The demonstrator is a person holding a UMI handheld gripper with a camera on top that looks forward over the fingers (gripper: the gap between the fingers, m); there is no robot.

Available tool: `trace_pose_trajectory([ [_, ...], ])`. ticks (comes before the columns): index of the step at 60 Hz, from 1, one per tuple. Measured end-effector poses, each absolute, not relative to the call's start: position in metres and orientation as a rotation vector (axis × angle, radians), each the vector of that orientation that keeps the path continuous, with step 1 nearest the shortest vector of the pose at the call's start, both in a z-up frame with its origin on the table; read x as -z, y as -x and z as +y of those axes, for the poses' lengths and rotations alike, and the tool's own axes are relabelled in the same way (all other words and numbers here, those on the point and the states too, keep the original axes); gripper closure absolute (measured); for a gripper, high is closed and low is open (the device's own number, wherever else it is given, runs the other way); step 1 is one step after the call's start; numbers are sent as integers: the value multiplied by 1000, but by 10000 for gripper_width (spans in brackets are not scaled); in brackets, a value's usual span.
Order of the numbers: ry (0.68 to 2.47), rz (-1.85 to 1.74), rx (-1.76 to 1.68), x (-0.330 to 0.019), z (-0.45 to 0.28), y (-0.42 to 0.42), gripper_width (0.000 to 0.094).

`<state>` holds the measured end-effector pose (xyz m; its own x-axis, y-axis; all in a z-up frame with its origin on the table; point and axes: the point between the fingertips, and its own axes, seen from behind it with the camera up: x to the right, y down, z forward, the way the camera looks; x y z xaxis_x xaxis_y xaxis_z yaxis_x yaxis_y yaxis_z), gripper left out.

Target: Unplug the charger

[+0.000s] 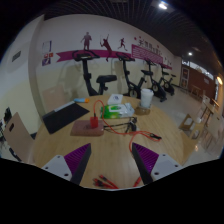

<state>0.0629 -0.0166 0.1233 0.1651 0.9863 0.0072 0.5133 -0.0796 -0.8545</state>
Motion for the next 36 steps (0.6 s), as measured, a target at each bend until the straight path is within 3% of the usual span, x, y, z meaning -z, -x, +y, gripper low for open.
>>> trace_pose_trajectory([
  [36, 1542, -1391, -956, -76, -66, 82, 79],
])
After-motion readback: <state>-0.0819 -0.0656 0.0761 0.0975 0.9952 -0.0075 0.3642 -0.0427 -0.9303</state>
